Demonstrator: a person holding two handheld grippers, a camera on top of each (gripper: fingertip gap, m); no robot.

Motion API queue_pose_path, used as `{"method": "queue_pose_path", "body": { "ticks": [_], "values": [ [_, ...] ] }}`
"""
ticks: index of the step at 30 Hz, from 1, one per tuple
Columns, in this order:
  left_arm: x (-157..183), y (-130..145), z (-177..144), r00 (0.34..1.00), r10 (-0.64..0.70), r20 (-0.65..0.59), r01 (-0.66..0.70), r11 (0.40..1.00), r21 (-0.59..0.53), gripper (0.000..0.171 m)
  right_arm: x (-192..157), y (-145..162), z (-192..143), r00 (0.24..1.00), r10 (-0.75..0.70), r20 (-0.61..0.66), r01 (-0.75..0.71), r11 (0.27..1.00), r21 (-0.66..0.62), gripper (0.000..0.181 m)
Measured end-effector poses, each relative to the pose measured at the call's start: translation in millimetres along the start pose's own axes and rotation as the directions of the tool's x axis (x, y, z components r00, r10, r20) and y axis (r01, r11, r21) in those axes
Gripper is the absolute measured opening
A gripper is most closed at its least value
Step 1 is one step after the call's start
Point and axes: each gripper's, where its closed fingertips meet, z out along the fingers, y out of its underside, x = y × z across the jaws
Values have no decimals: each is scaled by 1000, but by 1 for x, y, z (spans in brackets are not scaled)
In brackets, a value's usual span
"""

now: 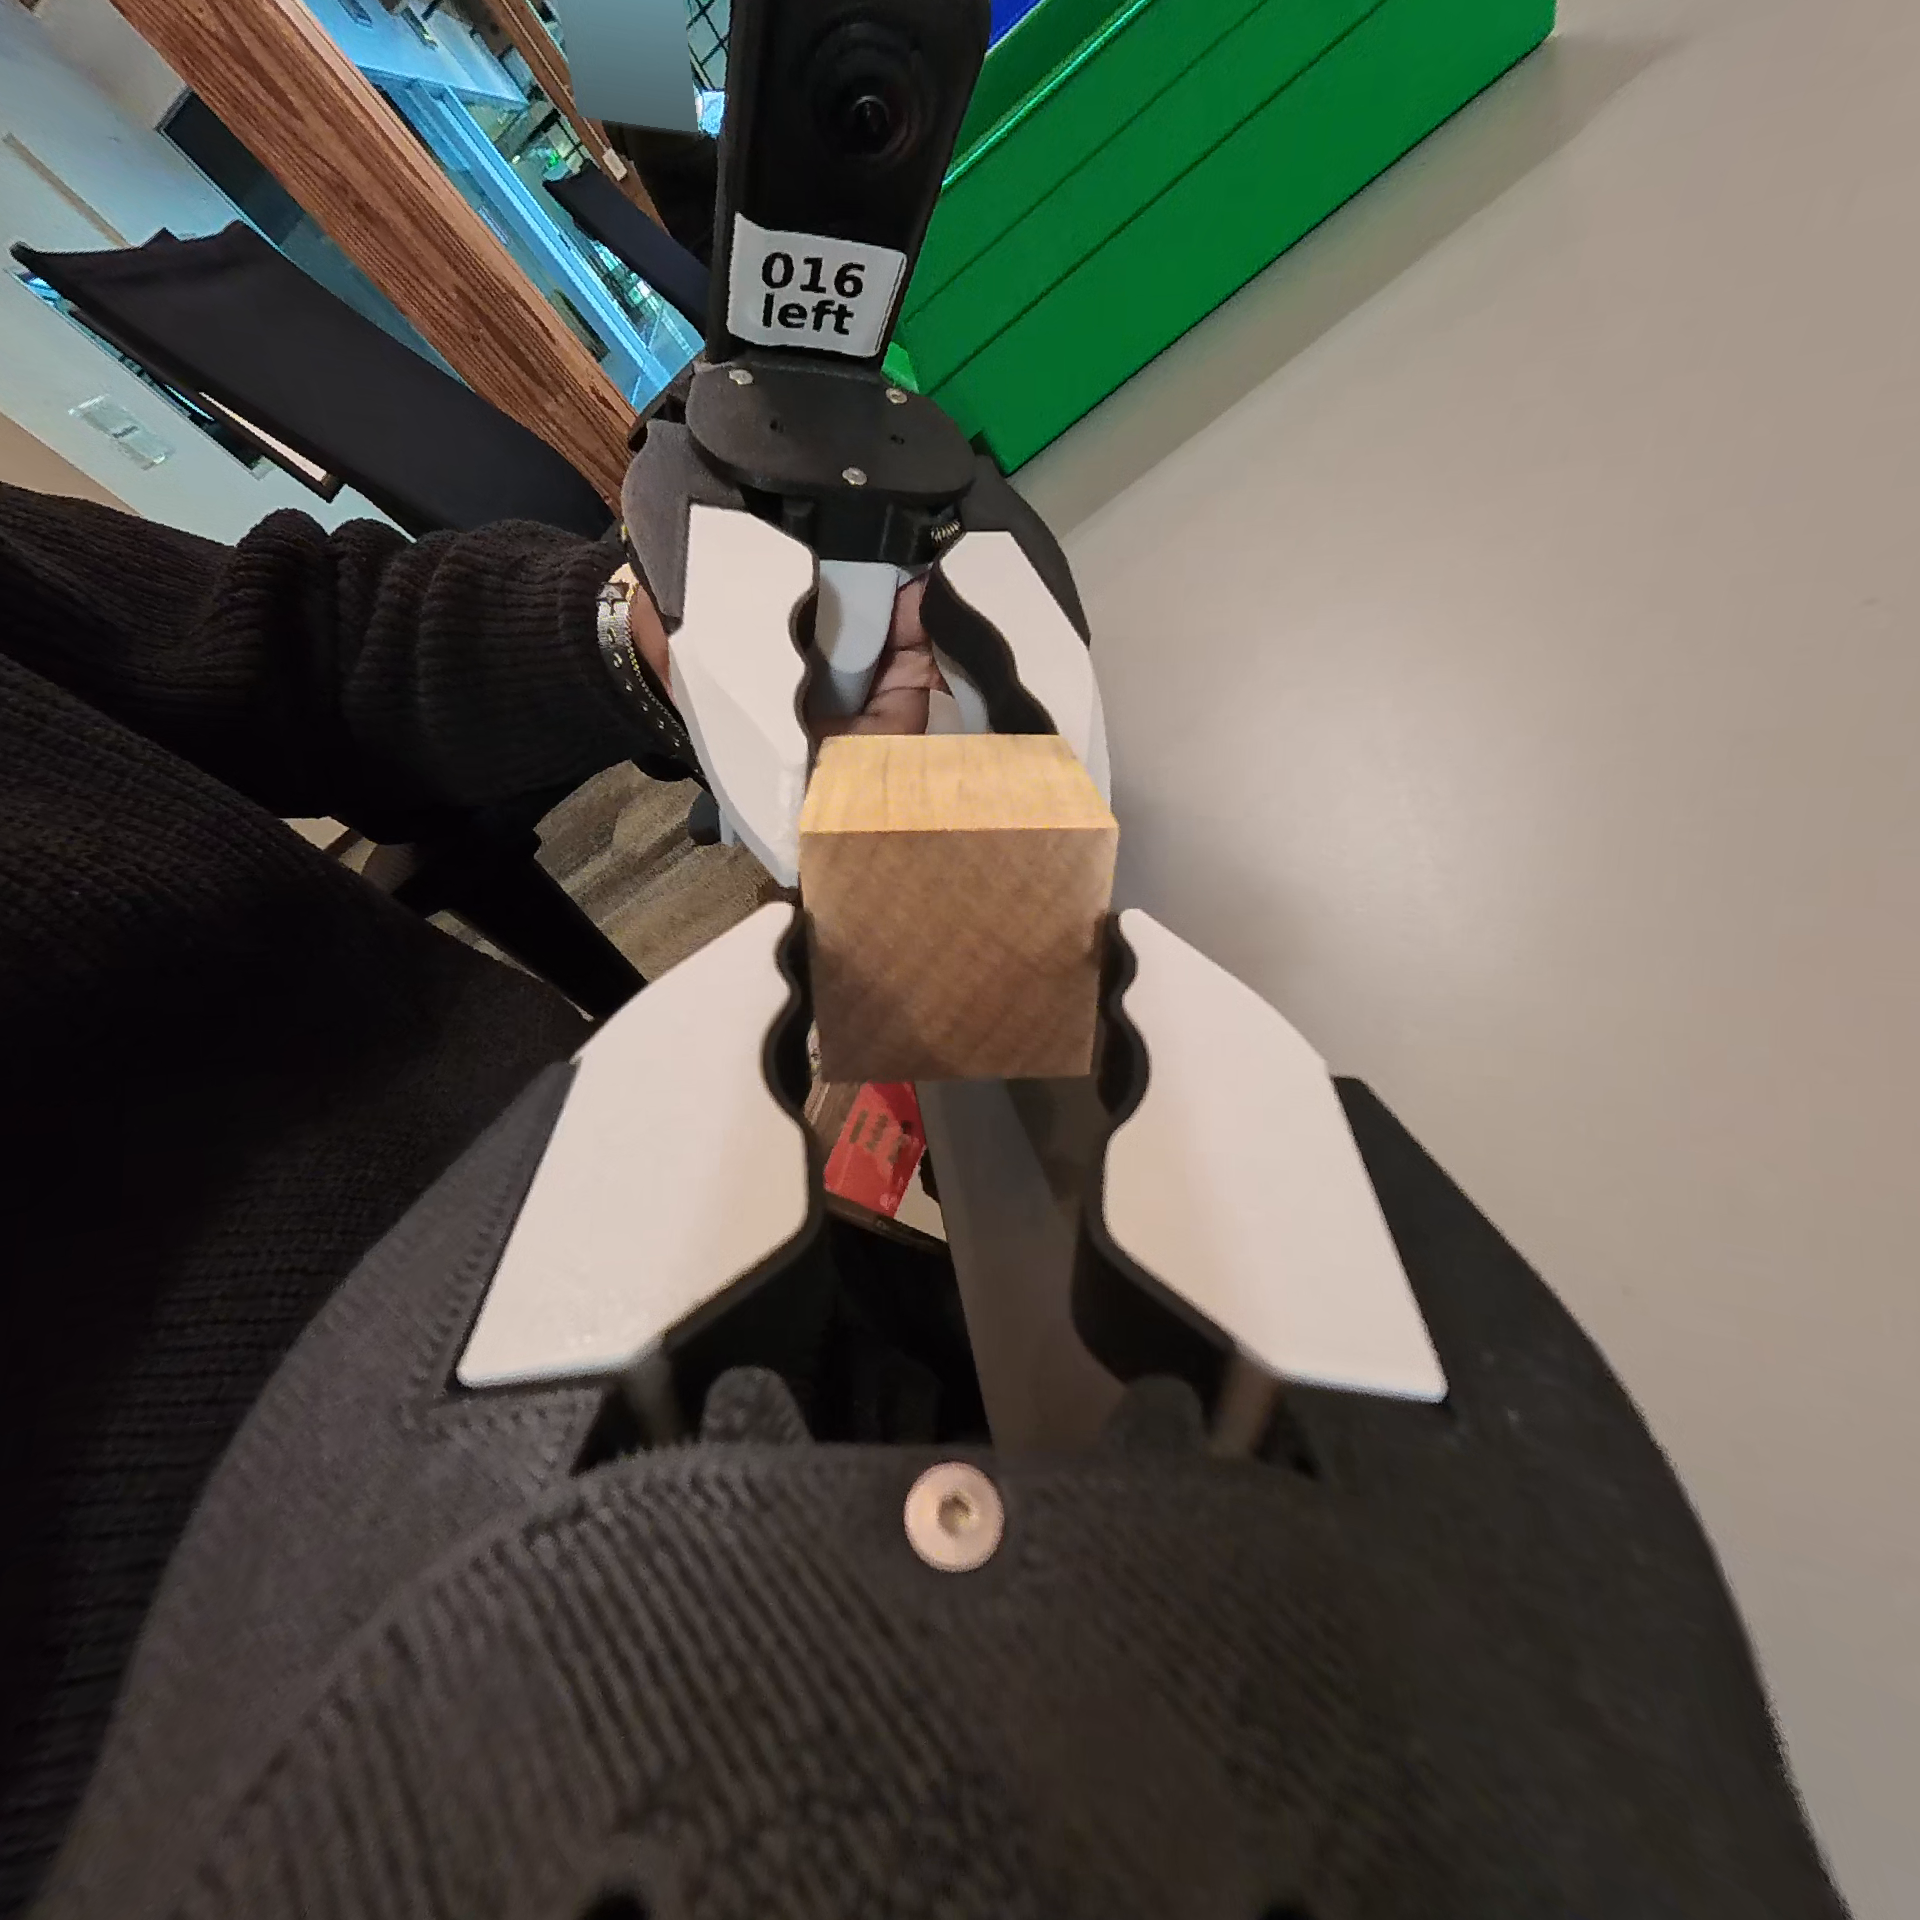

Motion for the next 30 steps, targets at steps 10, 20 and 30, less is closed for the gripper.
{"method": "queue_pose_path", "body": {
  "ticks": [10,20,30],
  "values": [
    [5,-8,-1,1000,13,-12,-12,999,49,73,3,-6,-5,1000,27,-3,-27,999,27,54],
    [1,-8,-2,1000,20,15,-21,998,53,75,13,-3,-10,998,28,-57,-28,1000,1,53],
    [3,1,3,999,43,5,-43,999,-2,76,3,-24,-16,998,55,-23,-52,992,115,53]
  ]
}}
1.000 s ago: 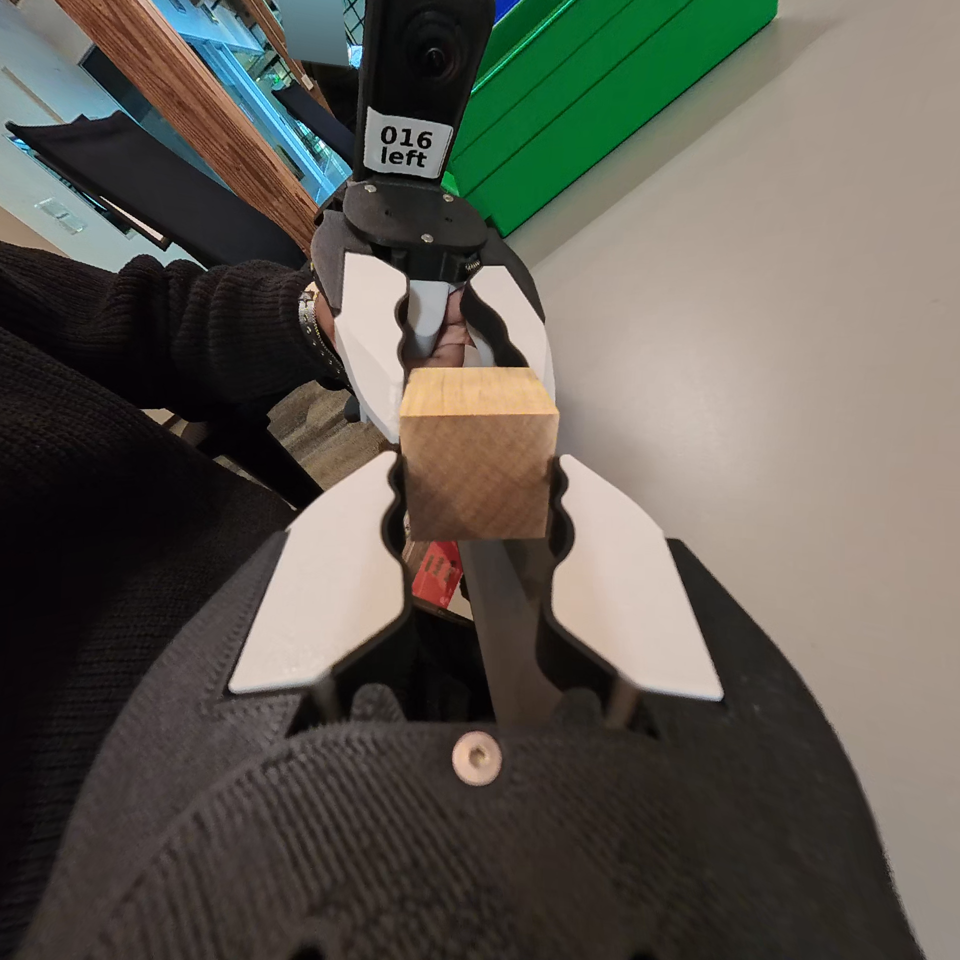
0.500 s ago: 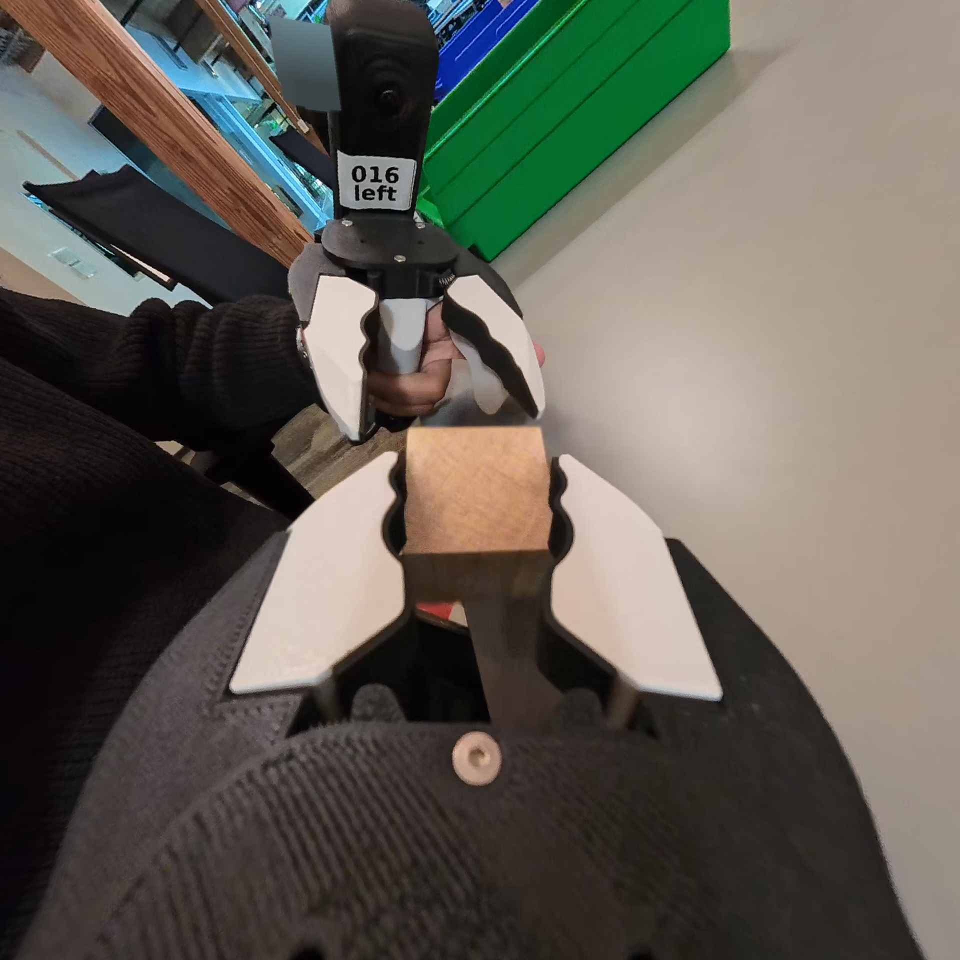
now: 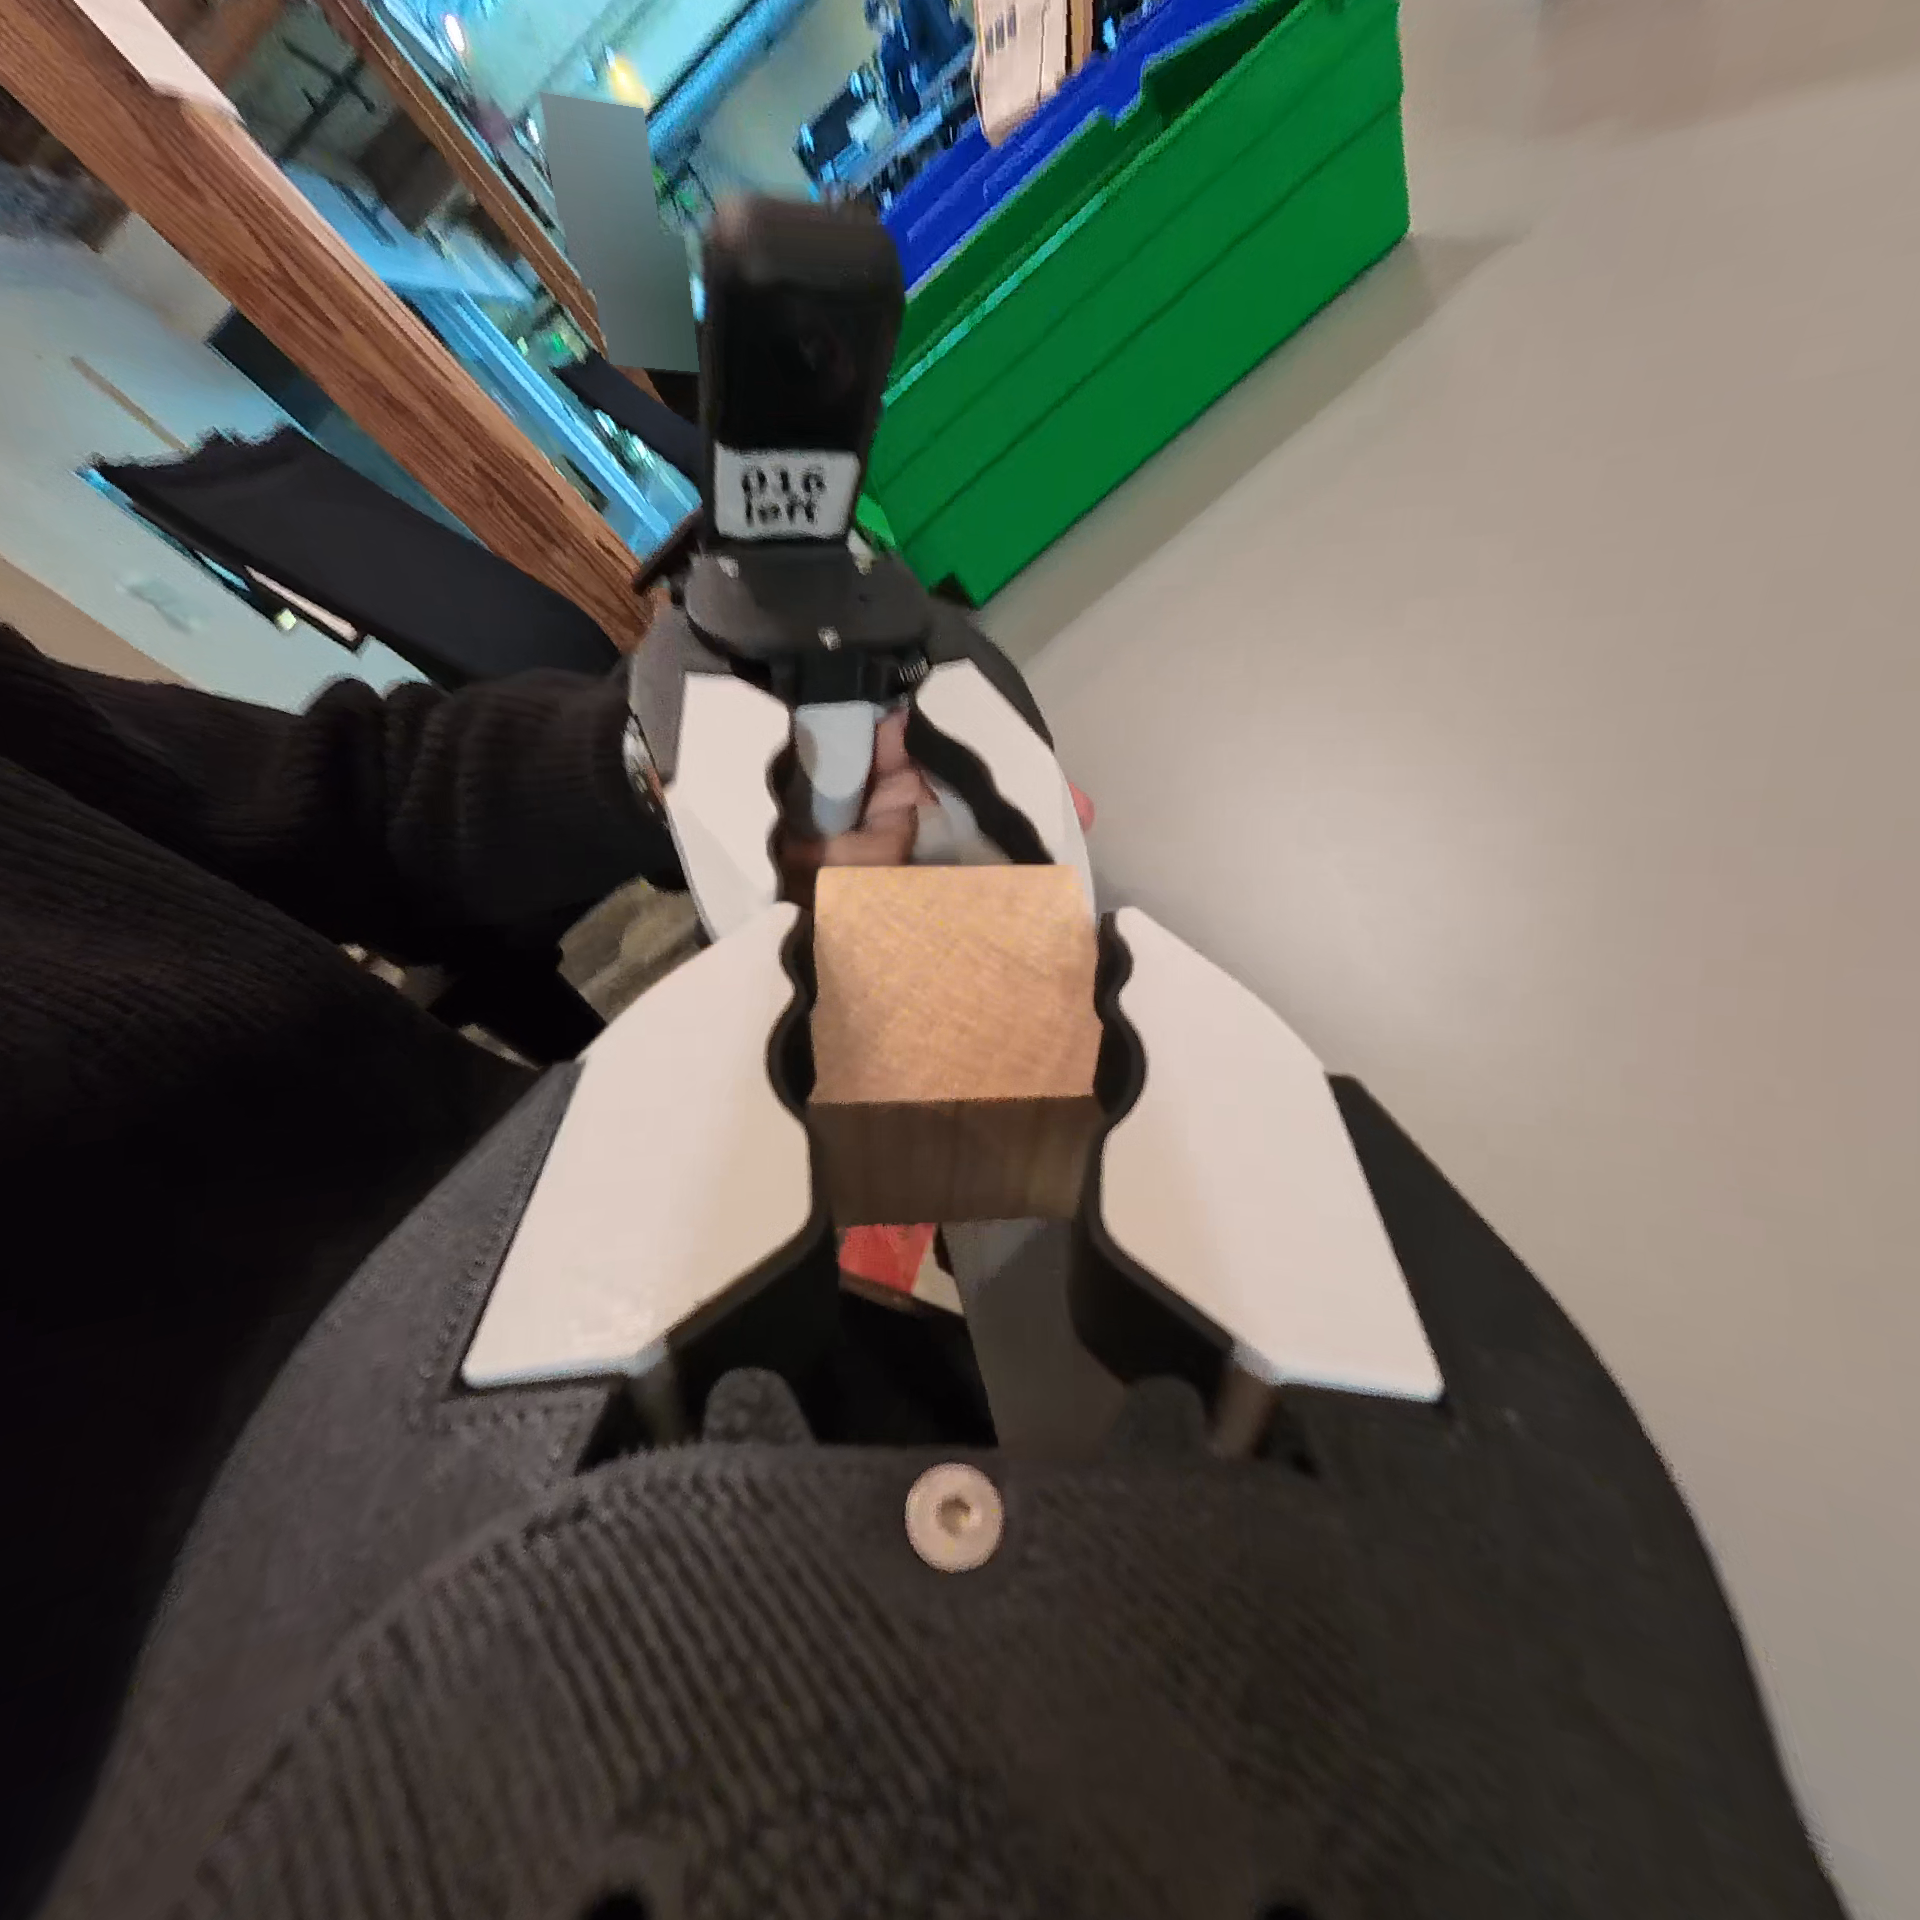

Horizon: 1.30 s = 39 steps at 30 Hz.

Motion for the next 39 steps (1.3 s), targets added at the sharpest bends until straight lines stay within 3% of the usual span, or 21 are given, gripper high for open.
{"method": "queue_pose_path", "body": {
  "ticks": [6,11,15,19,28,31,39],
  "values": [
    [11,2,10,995,-55,-82,55,998,3,77,-5,-25,-5,992,116,52,-124,977,172,53],
    [19,-10,9,973,-147,-179,162,984,76,75,-8,-24,-1,991,123,56,-131,973,187,52],
    [18,-17,0,967,-152,-205,179,977,120,62,-9,-22,2,989,134,65,-144,972,187,52],
    [11,-19,-4,985,-109,-135,126,984,126,61,-6,-17,4,985,154,76,-164,973,160,52],
    [2,-16,-12,997,-48,-56,53,996,78,61,-5,19,15,996,81,47,-78,995,-70,65],
    [3,-15,-10,997,-45,-56,49,997,68,61,-9,22,18,991,113,76,-107,991,-79,56],
    [5,-21,-9,998,-37,-59,45,991,127,60,-9,17,14,993,100,66,-95,993,-73,55]
  ]
}}
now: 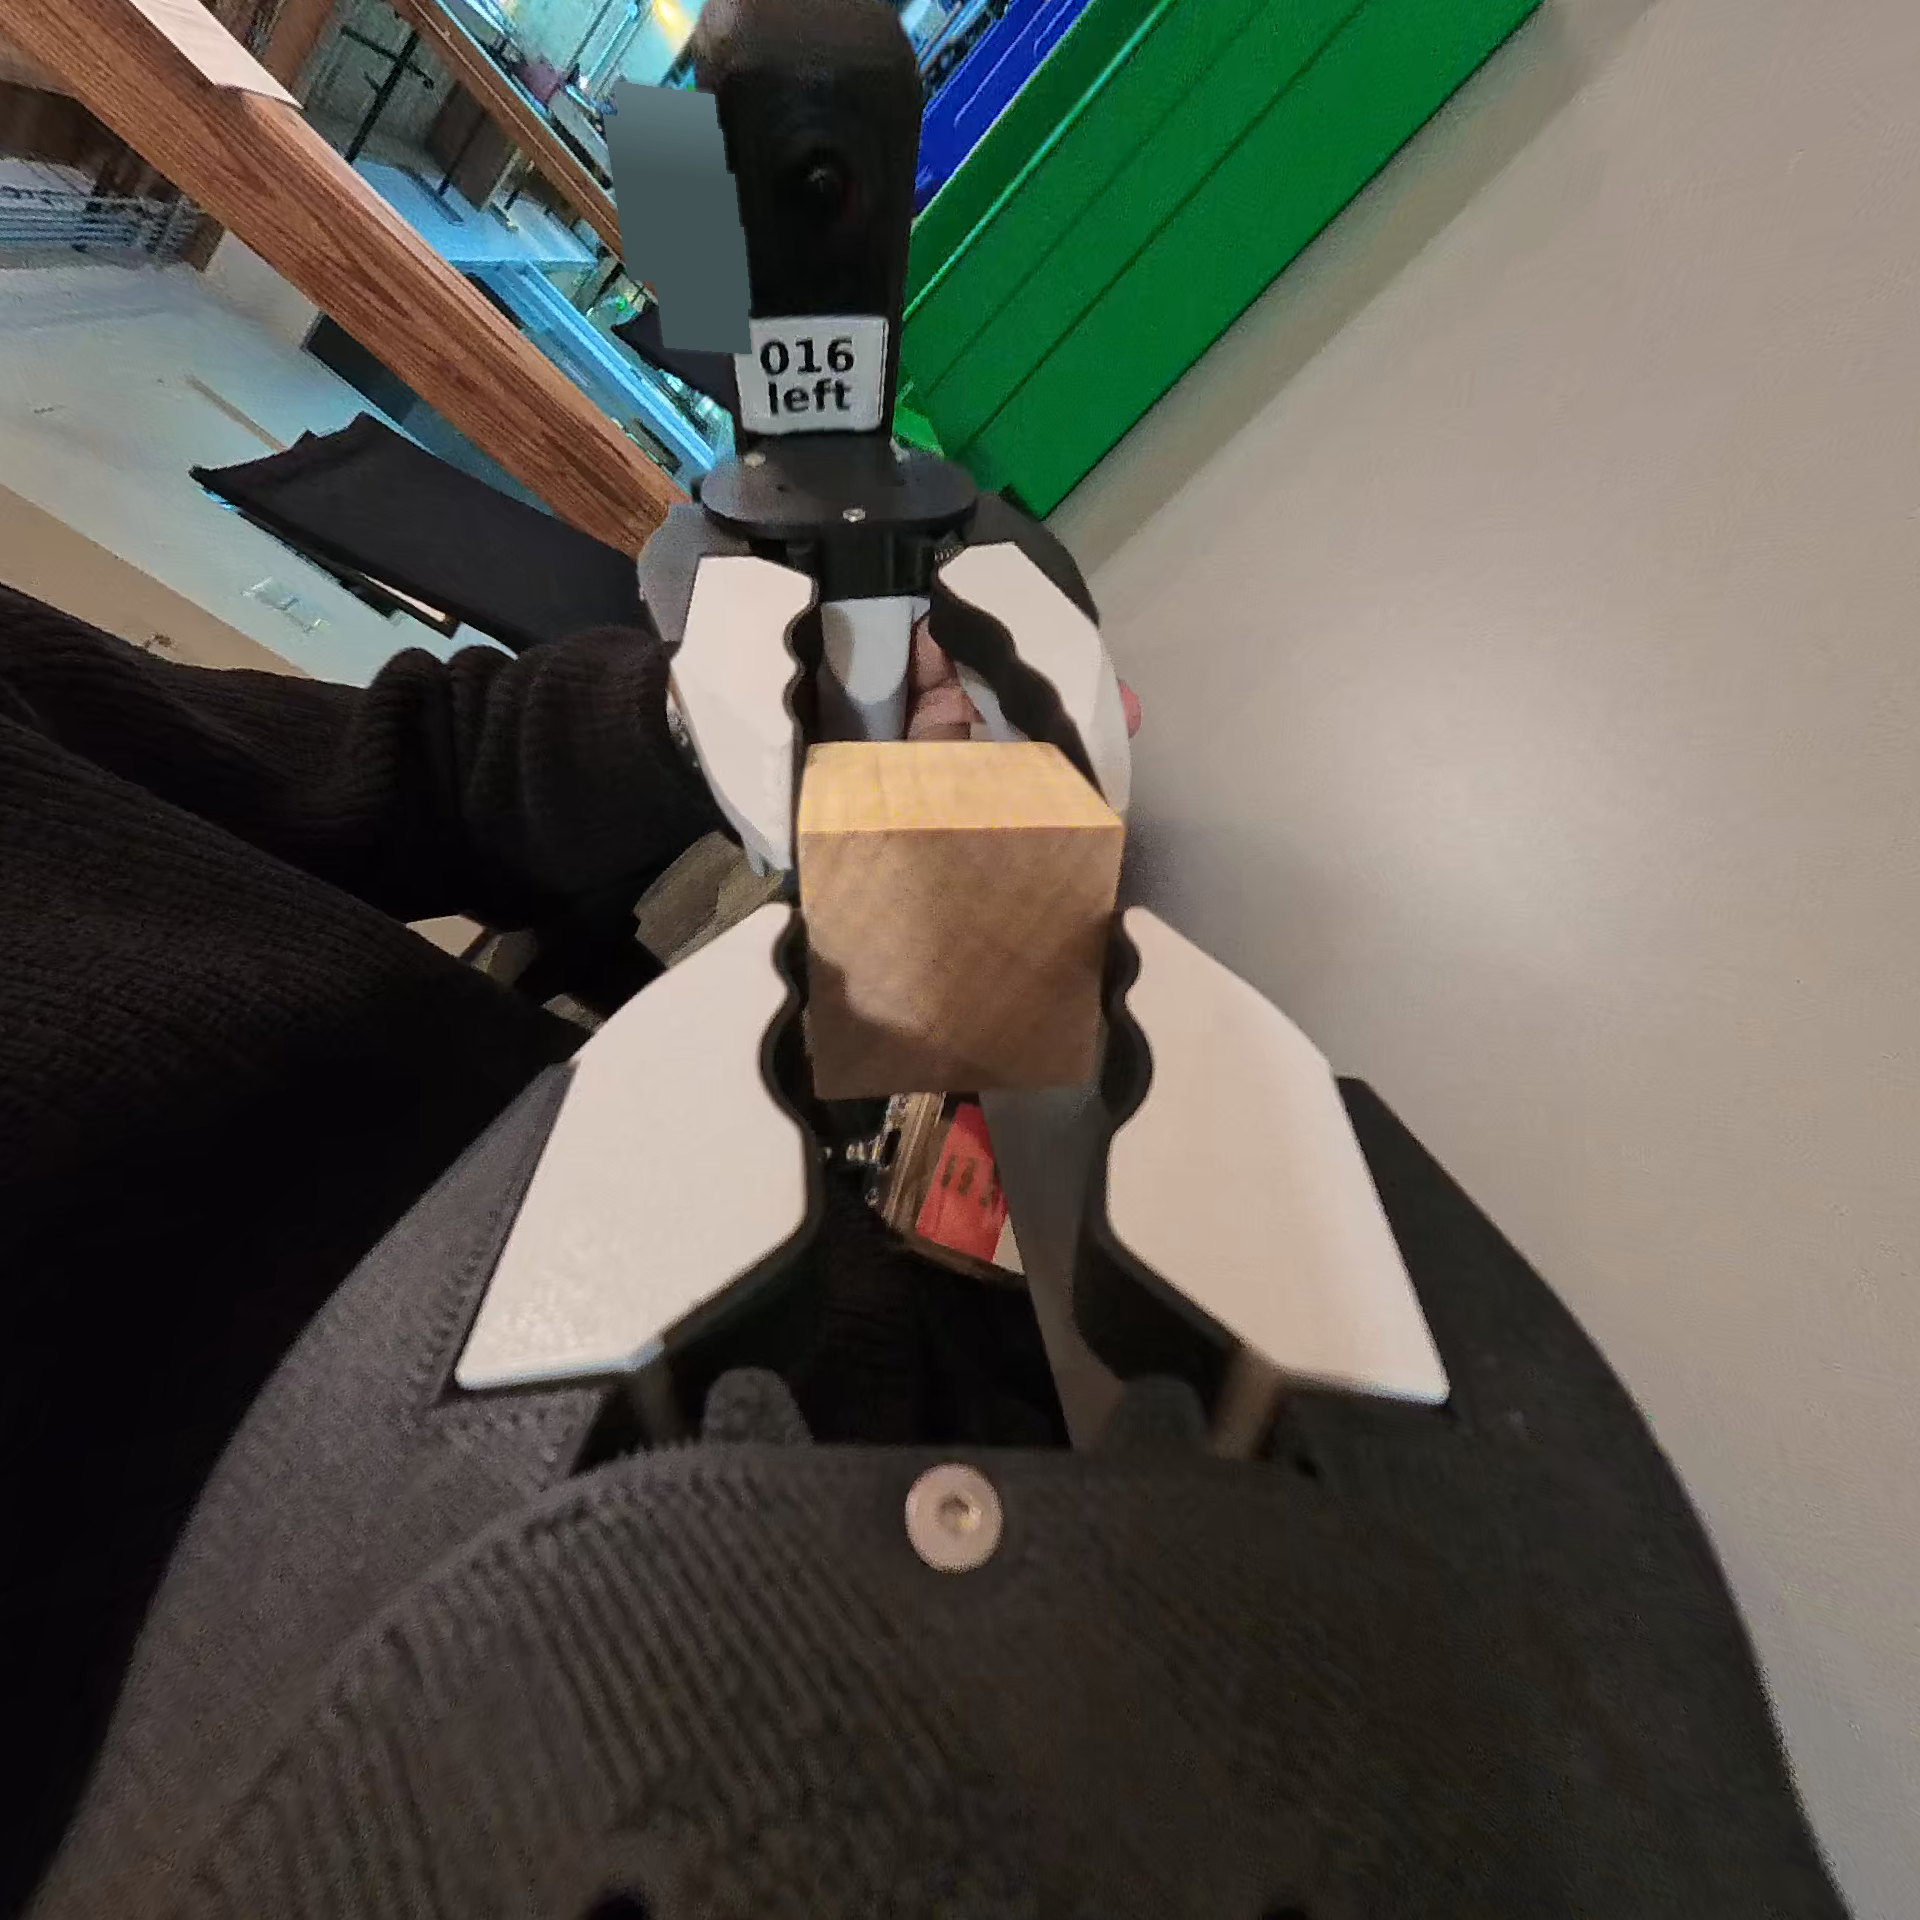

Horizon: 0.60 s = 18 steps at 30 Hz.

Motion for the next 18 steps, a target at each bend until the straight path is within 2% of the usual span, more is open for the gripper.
{"method": "queue_pose_path", "body": {
  "ticks": [1,3,6,10,12,14,16,18],
  "values": [
    [0,-4,0,1000,-6,10,6,1000,29,63,1,-3,-2,1000,-4,-12,4,1000,12,55],
    [3,-11,-3,1000,15,1,-15,998,62,82,4,-11,-9,999,-8,-35,9,999,40,55],
    [2,-15,-8,998,54,23,-55,995,80,84,12,-26,-28,997,-28,-77,35,996,85,55],
    [2,-14,-9,999,32,13,-33,996,81,83,26,-57,-78,954,-161,-252,196,973,123,55],
    [0,-13,-9,1000,21,15,-22,996,81,82,33,-79,-118,878,-285,-385,332,941,60,55],
    [-3,-12,-9,1000,16,16,-17,997,78,82,42,-99,-167,759,-419,-499,439,895,-84,55],
    [-4,-12,-9,1000,16,14,-16,997,73,80,60,-114,-223,598,-568,-566,487,818,-306,55],
    [-5,-11,-7,1000,14,8,-15,998,69,79,88,-122,-284,433,-715,-550,441,700,-562,56]
  ]
}}
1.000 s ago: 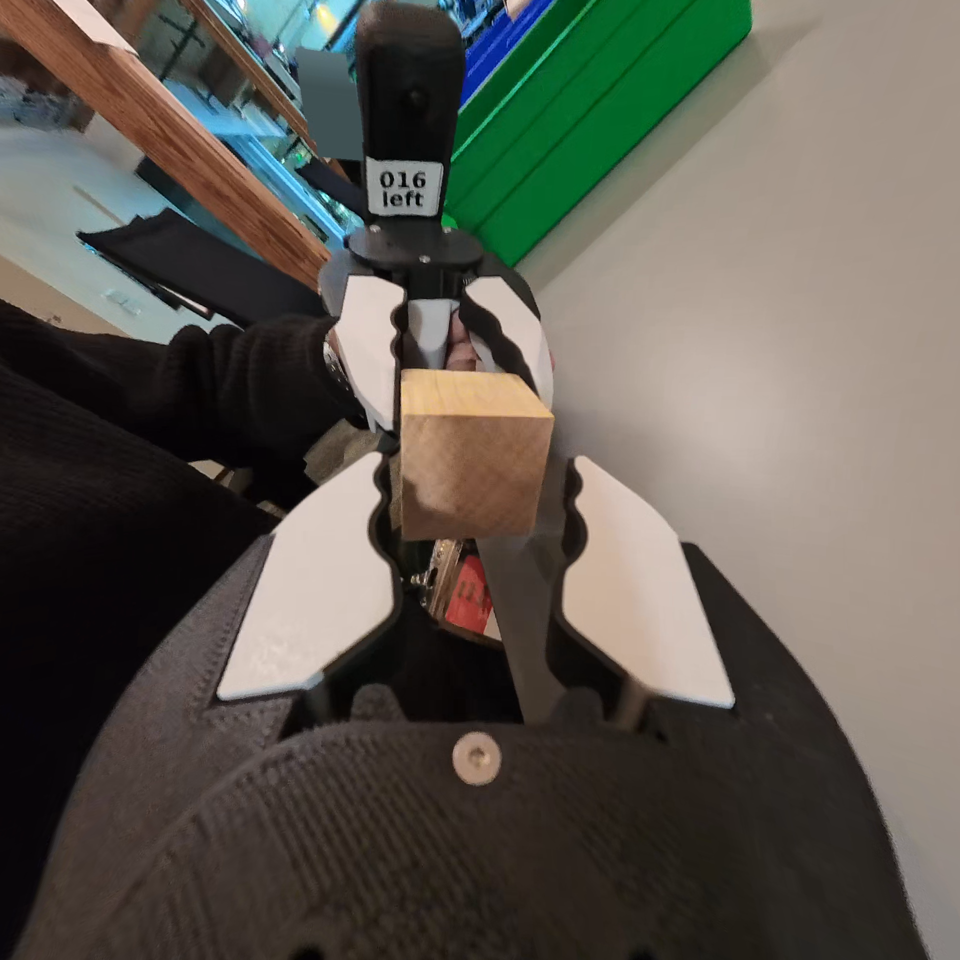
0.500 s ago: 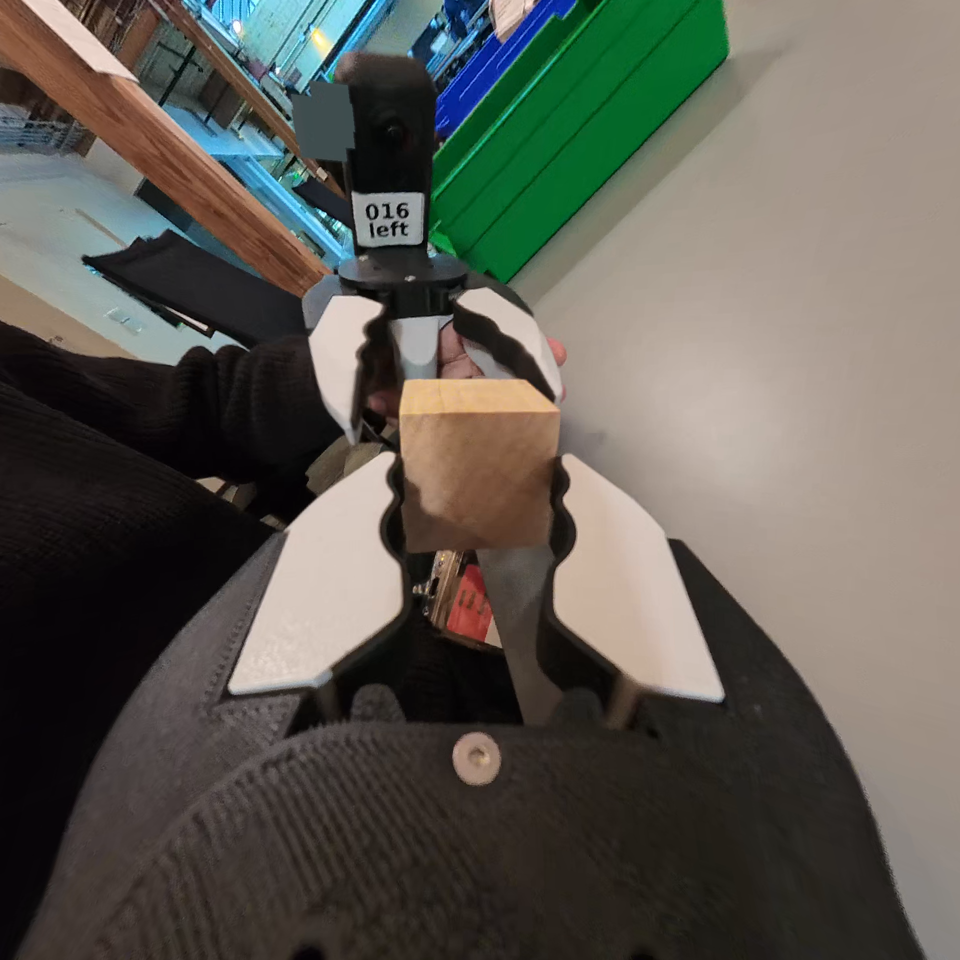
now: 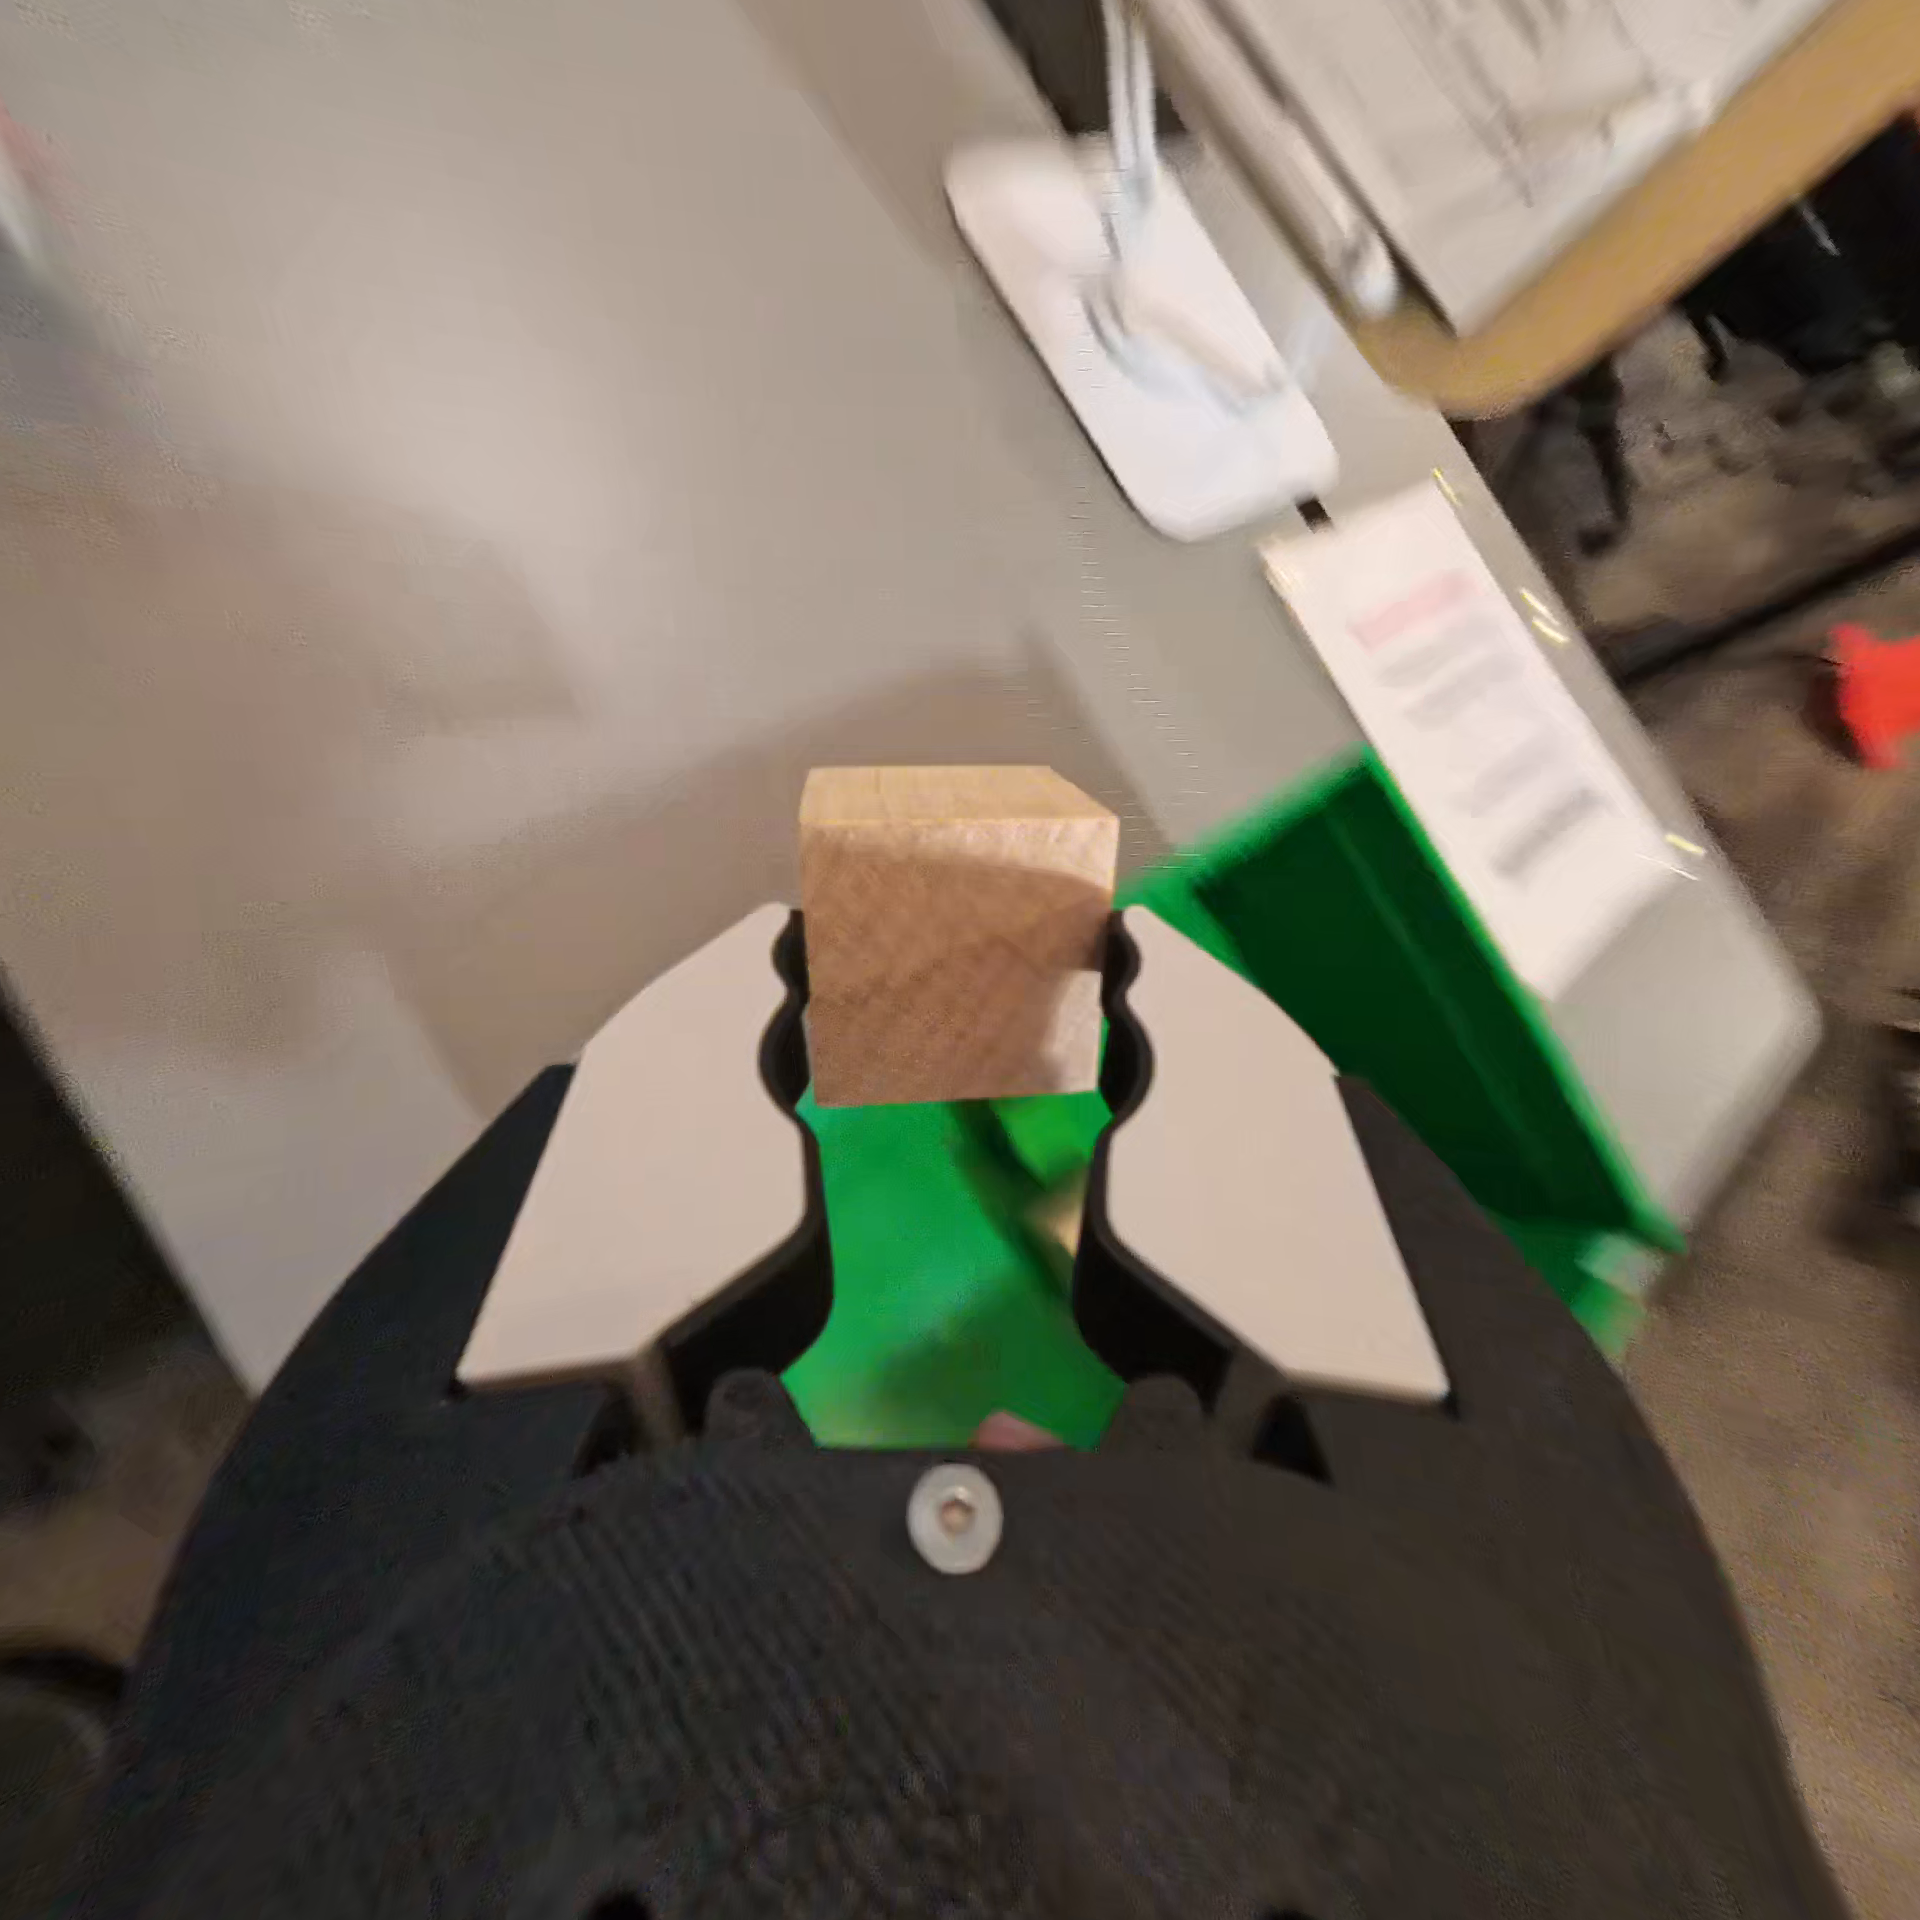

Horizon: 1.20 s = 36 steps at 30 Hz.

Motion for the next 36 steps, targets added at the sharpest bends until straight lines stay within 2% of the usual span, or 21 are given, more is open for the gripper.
{"method": "queue_pose_path", "body": {
  "ticks": [2,5,9,12,17,25,30,36],
  "values": [
    [0,2,2,1000,0,-4,0,1000,-9,78,48,47,-14,984,-174,-41,160,962,-221,55],
    [-2,5,6,1000,12,3,-12,1000,-28,76,85,106,-24,948,-306,85,310,836,-452,56],
    [-3,10,12,999,34,25,-33,998,-56,75,87,149,-16,916,-294,275,400,733,-550,56],
    [-4,15,17,998,50,37,-47,995,-84,73,91,174,-8,877,-322,358,480,637,-603,56],
    [-6,21,23,998,44,34,-40,993,-108,73,90,189,11,843,-338,417,535,599,-595,56],
    [-6,15,22,1000,5,15,-4,997,-72,70,91,199,22,805,-356,475,592,532,-605,56],
    [-4,15,21,1000,5,8,-4,997,-72,69,94,212,21,787,-354,506,617,460,-638,56],
    [-2,14,20,1000,2,-4,-2,998,-68,68,96,211,22,783,-381,491,621,445,-645,55]
  ]
}}
